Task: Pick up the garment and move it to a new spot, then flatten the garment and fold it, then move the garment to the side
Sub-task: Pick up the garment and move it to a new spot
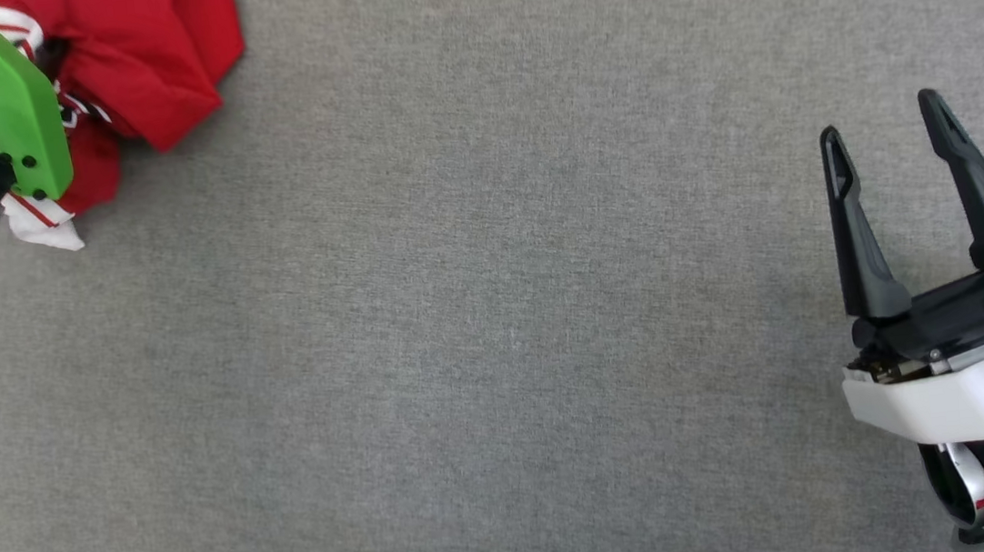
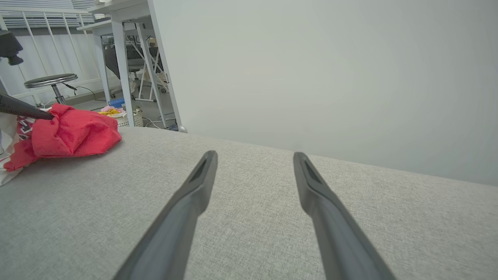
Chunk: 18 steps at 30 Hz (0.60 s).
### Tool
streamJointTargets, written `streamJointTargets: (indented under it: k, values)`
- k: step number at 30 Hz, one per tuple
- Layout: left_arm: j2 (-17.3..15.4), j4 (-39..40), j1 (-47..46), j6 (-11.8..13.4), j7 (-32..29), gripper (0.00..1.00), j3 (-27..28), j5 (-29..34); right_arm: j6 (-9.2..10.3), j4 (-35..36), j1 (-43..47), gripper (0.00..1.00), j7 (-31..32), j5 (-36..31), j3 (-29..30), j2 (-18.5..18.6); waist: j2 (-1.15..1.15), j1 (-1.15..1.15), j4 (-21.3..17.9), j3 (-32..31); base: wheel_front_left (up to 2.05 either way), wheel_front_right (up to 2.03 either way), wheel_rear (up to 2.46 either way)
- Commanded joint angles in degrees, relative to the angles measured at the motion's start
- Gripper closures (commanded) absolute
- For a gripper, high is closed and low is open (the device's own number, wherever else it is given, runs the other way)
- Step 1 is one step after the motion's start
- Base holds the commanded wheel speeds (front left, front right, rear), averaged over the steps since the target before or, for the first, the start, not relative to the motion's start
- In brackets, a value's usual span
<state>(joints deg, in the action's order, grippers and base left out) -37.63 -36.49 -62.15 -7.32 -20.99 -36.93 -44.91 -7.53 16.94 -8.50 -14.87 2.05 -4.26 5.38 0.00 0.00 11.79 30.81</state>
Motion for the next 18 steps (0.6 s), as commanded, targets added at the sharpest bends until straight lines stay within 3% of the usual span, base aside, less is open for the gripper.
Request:
streamJointTargets:
  k: [1,8,18]
  values:
    - [-1.3,1.5,-1.8,-0.2,1.6,1.0,-1.1,0.8,0.04,-0.4,1.0,0.0,-0.1,0.5,0.2,-0.4,0.0,0.0,0.3,-4.4,0.0,0.0,0.0]
    - [-3.0,10.2,-5.3,-0.2,5.4,1.0,-7.4,3.6,0.04,-0.9,2.4,0.0,-0.1,1.4,0.2,-1.9,0.0,0.0,-1.4,-8.6,0.0,0.0,0.0]
    - [4.3,18.8,-7.5,-0.2,8.3,1.0,-17.7,8.3,0.04,-0.9,2.7,0.0,-0.1,3.8,0.6,-2.5,0.0,0.0,-8.6,-10.3,0.0,0.0,0.0]
